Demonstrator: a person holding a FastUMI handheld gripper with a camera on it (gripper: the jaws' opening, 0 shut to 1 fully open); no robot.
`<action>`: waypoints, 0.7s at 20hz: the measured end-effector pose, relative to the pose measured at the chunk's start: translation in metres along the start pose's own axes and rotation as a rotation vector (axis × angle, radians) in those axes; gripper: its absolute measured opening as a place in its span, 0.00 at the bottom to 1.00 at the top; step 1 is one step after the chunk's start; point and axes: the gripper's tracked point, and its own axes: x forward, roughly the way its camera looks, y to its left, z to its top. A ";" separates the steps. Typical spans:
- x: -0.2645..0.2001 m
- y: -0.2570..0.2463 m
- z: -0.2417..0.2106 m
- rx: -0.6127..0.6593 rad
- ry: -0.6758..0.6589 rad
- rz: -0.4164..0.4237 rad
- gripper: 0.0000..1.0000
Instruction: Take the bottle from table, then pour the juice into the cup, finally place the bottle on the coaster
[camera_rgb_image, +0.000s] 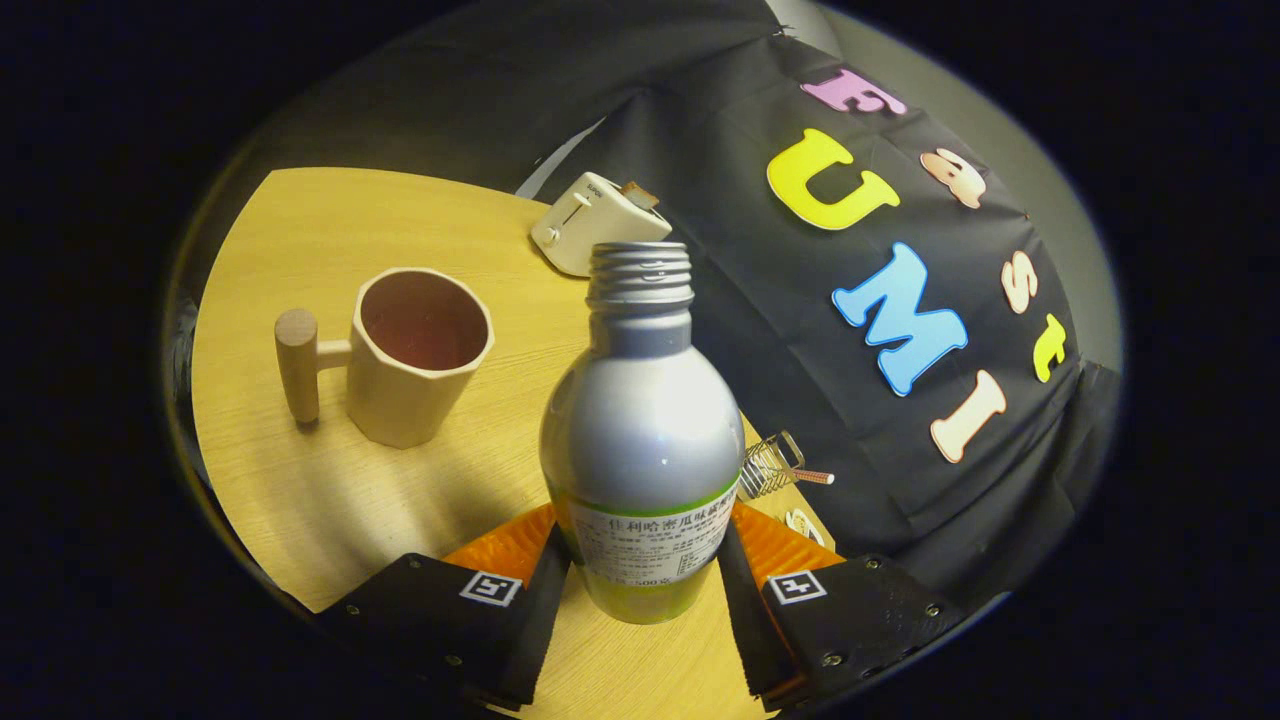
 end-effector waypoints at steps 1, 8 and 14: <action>-0.001 0.002 0.000 -0.019 0.007 0.001 0.75; -0.005 0.012 0.001 -0.200 0.058 0.009 0.75; 0.002 0.016 0.001 -0.310 0.118 0.034 0.75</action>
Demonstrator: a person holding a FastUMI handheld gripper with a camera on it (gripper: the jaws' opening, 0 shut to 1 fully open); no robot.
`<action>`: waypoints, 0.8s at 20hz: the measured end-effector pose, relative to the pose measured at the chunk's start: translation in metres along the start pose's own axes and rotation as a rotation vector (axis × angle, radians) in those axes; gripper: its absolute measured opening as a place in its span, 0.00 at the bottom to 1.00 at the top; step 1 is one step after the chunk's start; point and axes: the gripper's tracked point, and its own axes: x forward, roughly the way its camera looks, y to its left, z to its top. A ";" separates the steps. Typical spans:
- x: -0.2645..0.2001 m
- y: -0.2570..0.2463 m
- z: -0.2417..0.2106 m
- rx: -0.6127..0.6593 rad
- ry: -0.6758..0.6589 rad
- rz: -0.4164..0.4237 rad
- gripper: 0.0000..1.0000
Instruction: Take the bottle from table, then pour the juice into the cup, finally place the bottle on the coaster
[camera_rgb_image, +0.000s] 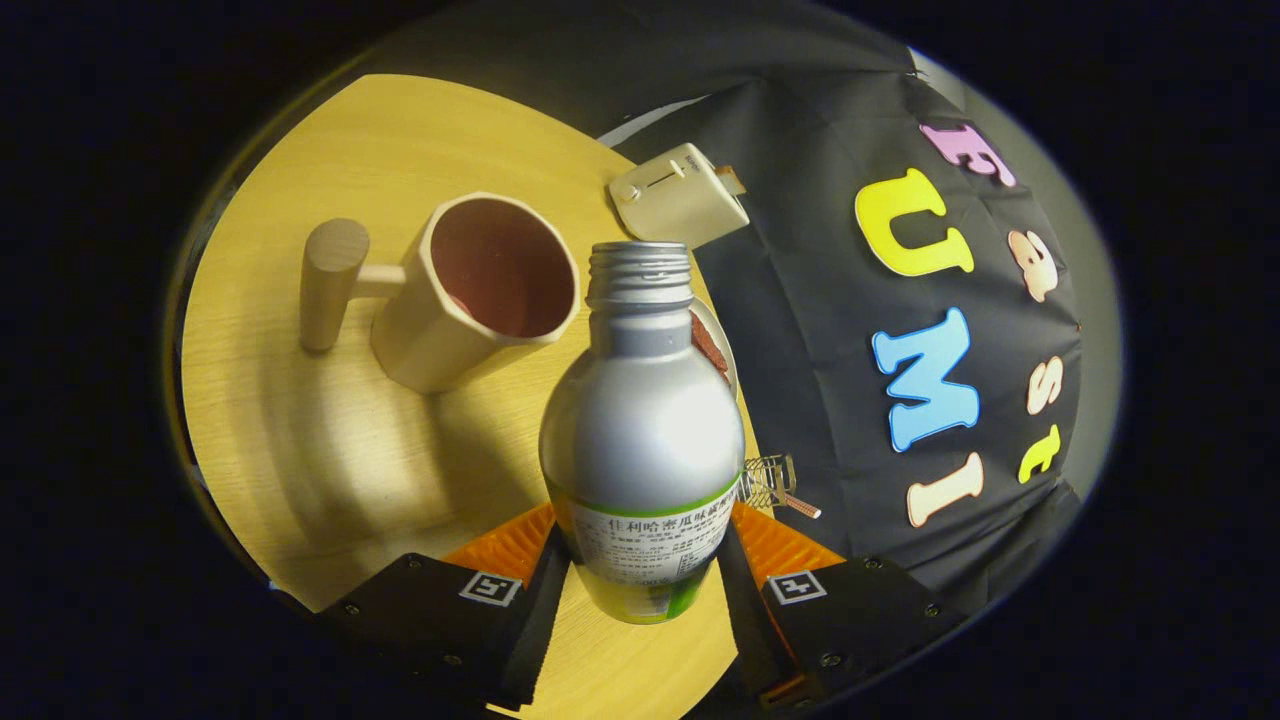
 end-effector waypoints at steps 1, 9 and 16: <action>0.001 0.000 -0.001 -0.019 0.013 0.004 0.75; 0.004 0.001 -0.003 -0.160 0.096 0.029 0.75; -0.001 -0.004 -0.004 -0.261 0.139 0.038 0.75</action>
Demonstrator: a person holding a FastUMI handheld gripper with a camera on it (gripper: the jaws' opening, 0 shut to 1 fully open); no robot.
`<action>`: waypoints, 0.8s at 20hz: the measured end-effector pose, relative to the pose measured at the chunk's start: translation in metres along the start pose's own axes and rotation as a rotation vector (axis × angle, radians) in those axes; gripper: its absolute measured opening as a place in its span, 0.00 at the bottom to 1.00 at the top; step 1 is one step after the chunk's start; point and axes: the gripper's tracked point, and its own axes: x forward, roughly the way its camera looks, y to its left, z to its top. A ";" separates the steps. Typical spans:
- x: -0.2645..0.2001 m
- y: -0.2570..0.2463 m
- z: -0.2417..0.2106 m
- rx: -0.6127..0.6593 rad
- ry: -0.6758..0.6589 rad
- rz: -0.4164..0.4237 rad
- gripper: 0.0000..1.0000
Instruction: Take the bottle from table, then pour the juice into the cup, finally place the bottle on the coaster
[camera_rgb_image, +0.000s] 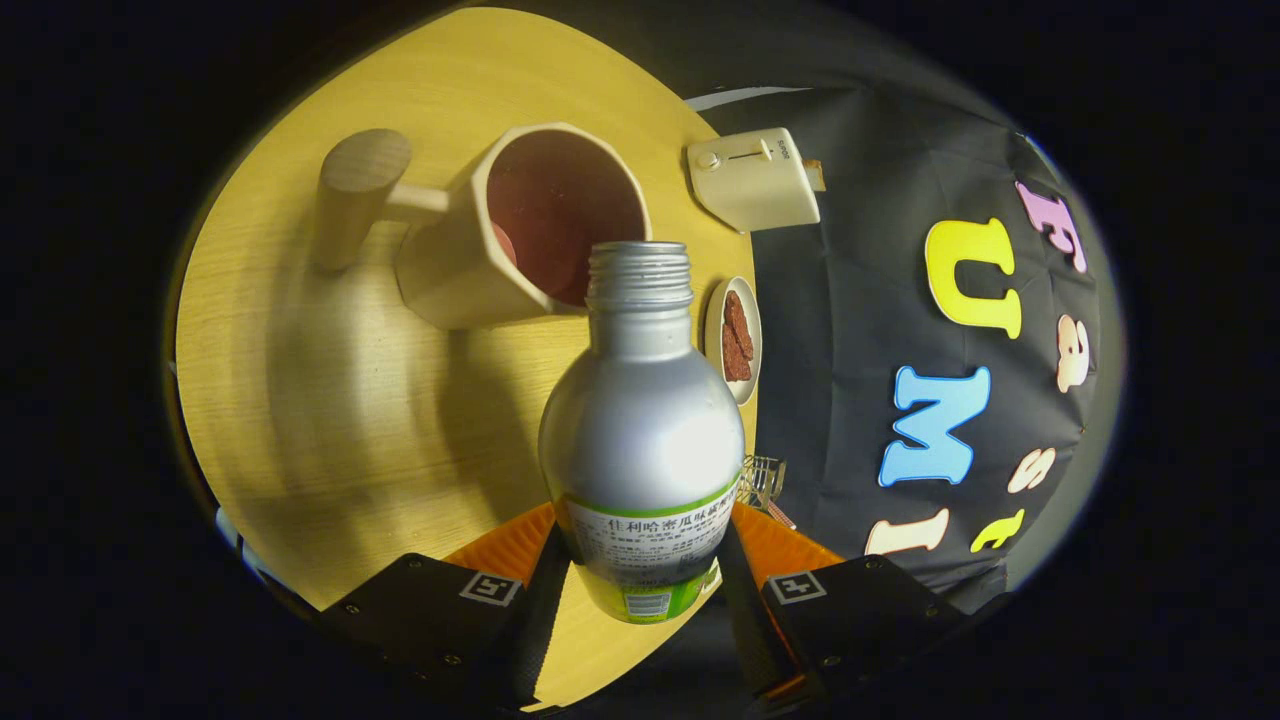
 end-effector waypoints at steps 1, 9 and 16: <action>-0.002 -0.002 -0.001 -0.012 0.008 -0.005 0.75; -0.005 -0.014 -0.004 -0.124 0.064 -0.014 0.75; -0.009 -0.020 -0.006 -0.191 0.091 -0.010 0.75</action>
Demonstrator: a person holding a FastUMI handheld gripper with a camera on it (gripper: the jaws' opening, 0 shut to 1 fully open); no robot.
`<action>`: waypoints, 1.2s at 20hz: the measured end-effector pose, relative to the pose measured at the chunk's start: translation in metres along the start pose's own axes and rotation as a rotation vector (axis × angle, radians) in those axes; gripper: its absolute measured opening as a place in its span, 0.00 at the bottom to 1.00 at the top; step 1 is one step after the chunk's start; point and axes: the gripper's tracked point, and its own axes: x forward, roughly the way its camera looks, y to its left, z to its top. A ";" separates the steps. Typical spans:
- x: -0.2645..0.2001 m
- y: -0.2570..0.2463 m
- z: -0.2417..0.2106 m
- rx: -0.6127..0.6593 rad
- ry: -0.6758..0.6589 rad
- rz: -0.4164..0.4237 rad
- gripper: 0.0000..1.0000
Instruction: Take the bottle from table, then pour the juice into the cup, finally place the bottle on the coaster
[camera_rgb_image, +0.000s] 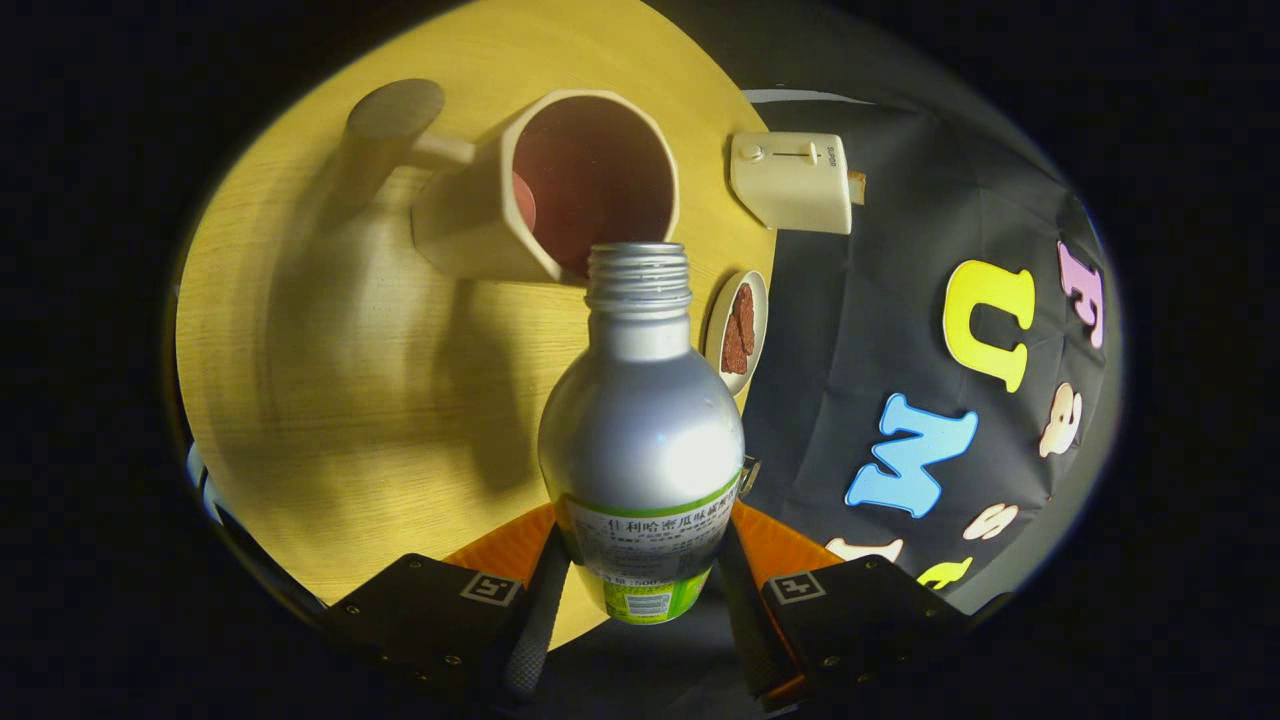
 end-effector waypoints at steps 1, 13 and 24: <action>-0.001 -0.001 -0.001 -0.010 0.004 0.000 0.75; -0.001 -0.008 -0.005 -0.104 0.051 0.012 0.74; 0.001 -0.013 -0.002 -0.154 0.074 0.018 0.75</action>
